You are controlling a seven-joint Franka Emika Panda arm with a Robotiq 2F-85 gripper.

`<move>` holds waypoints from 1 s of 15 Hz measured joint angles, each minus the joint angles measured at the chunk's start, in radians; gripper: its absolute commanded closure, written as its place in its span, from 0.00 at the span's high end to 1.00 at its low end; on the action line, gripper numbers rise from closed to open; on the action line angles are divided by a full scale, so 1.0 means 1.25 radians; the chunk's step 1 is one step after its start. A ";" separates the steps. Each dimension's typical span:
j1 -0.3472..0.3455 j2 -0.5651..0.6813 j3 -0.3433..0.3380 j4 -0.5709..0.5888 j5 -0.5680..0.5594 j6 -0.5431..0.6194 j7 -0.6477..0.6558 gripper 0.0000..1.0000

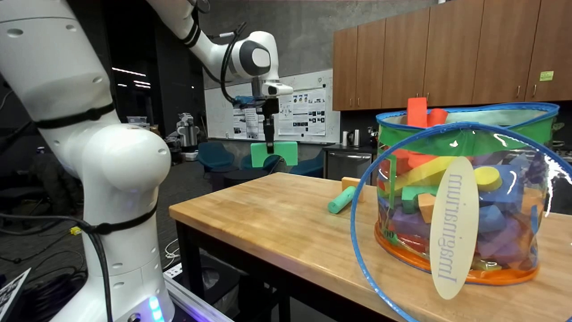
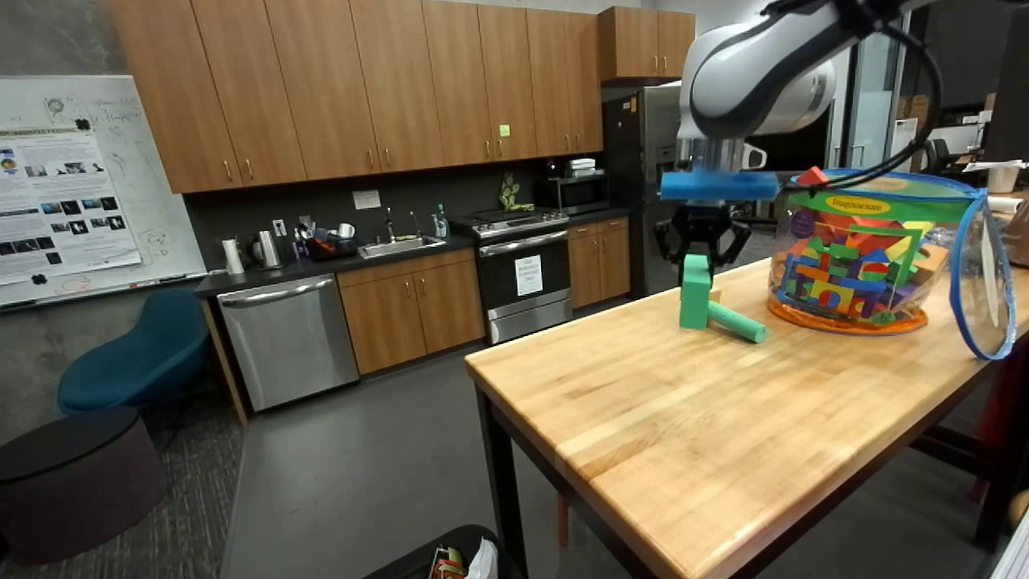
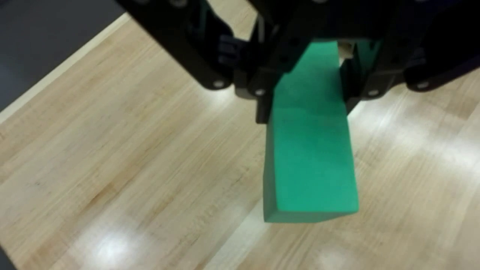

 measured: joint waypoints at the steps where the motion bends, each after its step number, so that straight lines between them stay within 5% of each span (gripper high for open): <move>1: -0.008 -0.016 -0.008 0.022 -0.005 -0.057 -0.042 0.16; 6: -0.064 -0.038 -0.031 0.146 -0.076 -0.259 -0.204 0.16; 15: -0.141 -0.007 -0.093 0.303 -0.136 -0.260 -0.361 0.16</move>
